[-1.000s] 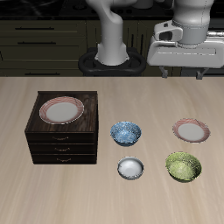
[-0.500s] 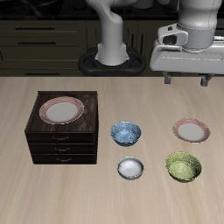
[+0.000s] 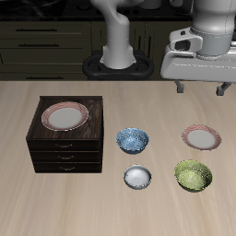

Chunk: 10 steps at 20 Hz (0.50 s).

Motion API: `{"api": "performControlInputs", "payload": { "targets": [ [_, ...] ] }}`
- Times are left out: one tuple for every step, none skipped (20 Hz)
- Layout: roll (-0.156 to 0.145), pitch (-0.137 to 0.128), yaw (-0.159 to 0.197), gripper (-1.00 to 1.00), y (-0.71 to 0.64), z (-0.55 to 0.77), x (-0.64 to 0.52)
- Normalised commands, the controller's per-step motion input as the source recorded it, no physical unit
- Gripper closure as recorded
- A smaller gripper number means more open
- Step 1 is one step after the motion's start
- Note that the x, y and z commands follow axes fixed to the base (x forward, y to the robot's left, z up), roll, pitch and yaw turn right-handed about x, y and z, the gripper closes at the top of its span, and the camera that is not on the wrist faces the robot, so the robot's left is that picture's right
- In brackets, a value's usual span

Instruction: Place the green bowl onto the plate that is on the left side of the table

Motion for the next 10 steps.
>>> {"api": "performControlInputs", "payload": {
  "targets": [
    [0.004, 0.06, -0.099, -1.0, -0.1, -0.1, 0.03],
    [0.037, -0.031, -0.009, -1.0, 0.05, -0.01, -0.11],
    [-0.01, -0.106, 0.051, -1.0, -0.01, -0.09, -0.1],
    [-0.007, 0.024, -0.033, -1.0, -0.05, -0.26, 0.01],
    [0.034, 0.025, 0.019, -1.0, 0.09, -0.25, 0.09],
    [-0.011, 0.0, 0.051, -1.0, -0.02, -0.28, 0.14],
    [-0.039, 0.054, -0.054, -1.0, -0.14, -0.29, 0.14],
    [-0.015, -0.02, 0.038, -1.0, -0.03, -0.28, 0.24],
    [-0.045, 0.02, 0.069, -1.0, -0.08, -0.35, 0.21],
    [-0.052, 0.062, -0.053, -1.0, -0.16, -0.32, 0.25]
  ]
}}
